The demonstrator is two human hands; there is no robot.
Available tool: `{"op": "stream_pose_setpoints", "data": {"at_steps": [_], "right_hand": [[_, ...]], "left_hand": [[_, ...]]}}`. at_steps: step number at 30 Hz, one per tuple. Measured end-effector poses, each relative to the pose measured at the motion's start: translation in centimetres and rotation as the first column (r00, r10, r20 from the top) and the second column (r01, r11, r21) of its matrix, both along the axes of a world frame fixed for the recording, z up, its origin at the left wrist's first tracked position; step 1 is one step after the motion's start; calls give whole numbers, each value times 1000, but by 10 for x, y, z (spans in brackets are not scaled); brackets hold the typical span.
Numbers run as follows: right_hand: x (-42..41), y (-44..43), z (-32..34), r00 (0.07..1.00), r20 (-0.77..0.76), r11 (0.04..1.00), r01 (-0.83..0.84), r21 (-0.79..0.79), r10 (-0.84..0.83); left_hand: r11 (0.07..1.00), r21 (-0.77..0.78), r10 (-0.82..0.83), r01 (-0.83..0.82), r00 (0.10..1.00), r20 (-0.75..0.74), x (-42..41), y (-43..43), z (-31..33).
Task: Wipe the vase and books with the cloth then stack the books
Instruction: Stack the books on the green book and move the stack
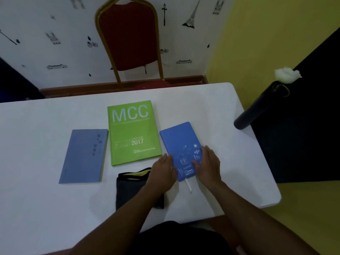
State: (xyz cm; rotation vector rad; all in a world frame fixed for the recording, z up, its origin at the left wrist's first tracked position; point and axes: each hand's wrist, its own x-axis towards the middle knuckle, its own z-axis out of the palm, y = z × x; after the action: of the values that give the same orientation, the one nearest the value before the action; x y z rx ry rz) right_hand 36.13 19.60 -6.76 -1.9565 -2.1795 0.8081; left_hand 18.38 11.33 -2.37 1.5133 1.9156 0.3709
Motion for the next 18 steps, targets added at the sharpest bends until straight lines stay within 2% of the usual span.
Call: {"op": "stream_pose_setpoints", "data": {"at_steps": [3, 7, 9, 12, 14, 16, 18], "right_hand": [[1, 2, 4, 987, -117, 993, 98, -70, -106], [-6, -3, 12, 927, -268, 960, 223, -167, -262], [-7, -1, 13, 903, -290, 943, 268, -199, -318], [-5, 9, 18, 833, -338, 893, 360, -271, -438], [-4, 17, 22, 774, -378, 851, 386, -355, -508], [-4, 22, 26, 726, -416, 820, 369, -437, -548], [-7, 23, 25, 699, -435, 802, 351, -484, -569]], "left_hand": [[977, -170, 153, -131, 981, 119, 22, 10, -10], [942, -173, 329, -288, 895, 301, 45, 16, -5], [884, -201, 468, -423, 792, 392, 47, 21, -4], [735, -331, 662, -591, 523, 536, 38, 29, -1], [669, -379, 708, -639, 393, 587, 33, 34, 3], [667, -355, 695, -654, 376, 613, 30, 38, 4], [702, -302, 655, -645, 417, 630, 23, 39, 4]]}}
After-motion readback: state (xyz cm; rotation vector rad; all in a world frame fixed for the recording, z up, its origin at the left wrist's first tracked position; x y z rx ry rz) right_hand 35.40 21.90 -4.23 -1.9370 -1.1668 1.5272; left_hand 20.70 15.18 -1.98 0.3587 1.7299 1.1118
